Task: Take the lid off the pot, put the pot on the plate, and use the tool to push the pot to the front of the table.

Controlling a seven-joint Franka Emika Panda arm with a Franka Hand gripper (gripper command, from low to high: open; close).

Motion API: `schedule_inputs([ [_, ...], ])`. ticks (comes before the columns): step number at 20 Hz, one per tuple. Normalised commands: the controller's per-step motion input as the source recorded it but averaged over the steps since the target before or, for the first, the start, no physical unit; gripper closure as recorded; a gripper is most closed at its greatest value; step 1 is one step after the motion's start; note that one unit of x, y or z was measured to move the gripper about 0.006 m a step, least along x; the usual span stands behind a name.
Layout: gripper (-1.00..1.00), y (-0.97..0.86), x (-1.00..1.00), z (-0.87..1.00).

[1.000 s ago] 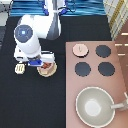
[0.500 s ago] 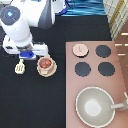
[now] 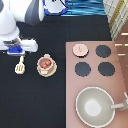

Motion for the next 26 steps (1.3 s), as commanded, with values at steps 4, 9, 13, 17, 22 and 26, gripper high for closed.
schedule_inputs([
  [4, -1.0, -0.69, -0.62, -0.33],
  [9, -1.0, -0.55, -0.63, -0.64],
  [13, -1.0, -0.16, -0.23, -0.7],
  [17, -1.0, 0.01, 0.07, -0.47],
  [22, -1.0, 0.09, 0.03, -0.57],
  [26, -1.0, 0.11, -0.11, -0.66],
])
